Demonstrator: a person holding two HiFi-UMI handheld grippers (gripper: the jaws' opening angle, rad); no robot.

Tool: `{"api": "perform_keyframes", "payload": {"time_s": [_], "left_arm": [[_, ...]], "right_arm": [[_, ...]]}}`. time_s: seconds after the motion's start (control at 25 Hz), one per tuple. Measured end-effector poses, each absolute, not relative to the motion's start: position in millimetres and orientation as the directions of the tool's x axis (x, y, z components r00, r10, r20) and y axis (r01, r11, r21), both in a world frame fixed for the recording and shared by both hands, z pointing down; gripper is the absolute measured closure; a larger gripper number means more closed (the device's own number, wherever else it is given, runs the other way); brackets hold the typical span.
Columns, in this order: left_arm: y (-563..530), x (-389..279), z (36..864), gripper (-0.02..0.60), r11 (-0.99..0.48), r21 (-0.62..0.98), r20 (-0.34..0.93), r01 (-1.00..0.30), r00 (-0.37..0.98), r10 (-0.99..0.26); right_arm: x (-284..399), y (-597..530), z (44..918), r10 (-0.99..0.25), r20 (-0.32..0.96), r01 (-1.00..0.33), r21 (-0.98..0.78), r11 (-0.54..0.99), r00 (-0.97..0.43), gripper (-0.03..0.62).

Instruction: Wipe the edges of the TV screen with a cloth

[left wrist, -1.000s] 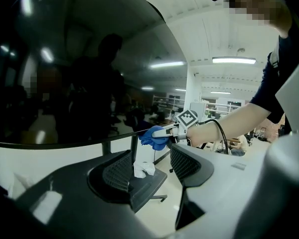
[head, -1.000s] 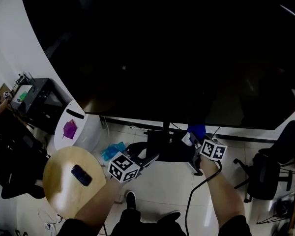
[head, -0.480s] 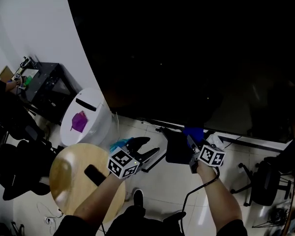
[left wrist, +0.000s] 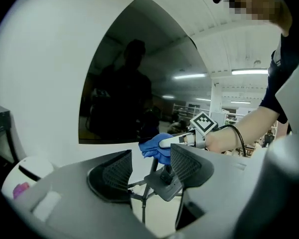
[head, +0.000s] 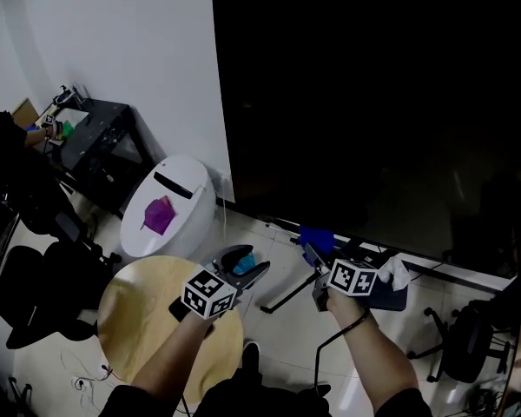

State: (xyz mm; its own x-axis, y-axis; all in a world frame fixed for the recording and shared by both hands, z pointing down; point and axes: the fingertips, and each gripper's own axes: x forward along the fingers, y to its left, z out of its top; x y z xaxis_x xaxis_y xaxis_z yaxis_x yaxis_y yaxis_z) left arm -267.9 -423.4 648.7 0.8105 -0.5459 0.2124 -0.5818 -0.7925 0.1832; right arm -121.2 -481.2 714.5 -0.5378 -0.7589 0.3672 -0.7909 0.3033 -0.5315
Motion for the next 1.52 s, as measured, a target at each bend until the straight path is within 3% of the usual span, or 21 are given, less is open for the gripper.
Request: {"api": "perform_keyframes", "payload": {"time_s": [0.48,0.84,1.0,1.16,1.32,1.44,1.52], "left_arm": [[-432,-356,652,0.350,-0.713,0.148,0.226,-0.686,0.725,-0.651],[-443,-385,655,0.339,-0.701,0.070,0.282,-0.710,0.688,-0.669],[-448,-399,652,0.330,-0.690,0.122,0.268,-0.713,0.693,-0.669],[-457,-406,646,0.314,-0.680,0.291,0.181,-0.672,0.737,-0.651],[-460,-424,629,0.259,-0.674,0.520,-0.044,-0.525,0.772,-0.635],[-457,-432,604,0.255,-0.690,0.629,-0.224,-0.359,0.765,-0.603],[-455,-427,594,0.253,-0.706,0.643,-0.267,-0.297,0.777,-0.570]], "right_arm": [[-262,-520,708,-0.650,0.346,-0.703,-0.566,0.429,-0.676,0.390],[-325,-531,704,-0.578,0.308,-0.634,-0.565,0.528,-0.756,0.390],[-347,-525,695,-0.533,0.276,-0.586,-0.553,0.592,-0.800,0.390],[-368,-507,668,-0.451,0.203,-0.488,-0.501,0.714,-0.869,0.388],[-383,-475,628,-0.358,0.109,-0.368,-0.441,0.819,-0.927,0.387],[-389,-455,619,-0.315,0.144,-0.344,-0.286,0.894,-0.938,0.385],[-392,-446,621,-0.313,0.193,-0.345,-0.162,0.924,-0.930,0.384]]}}
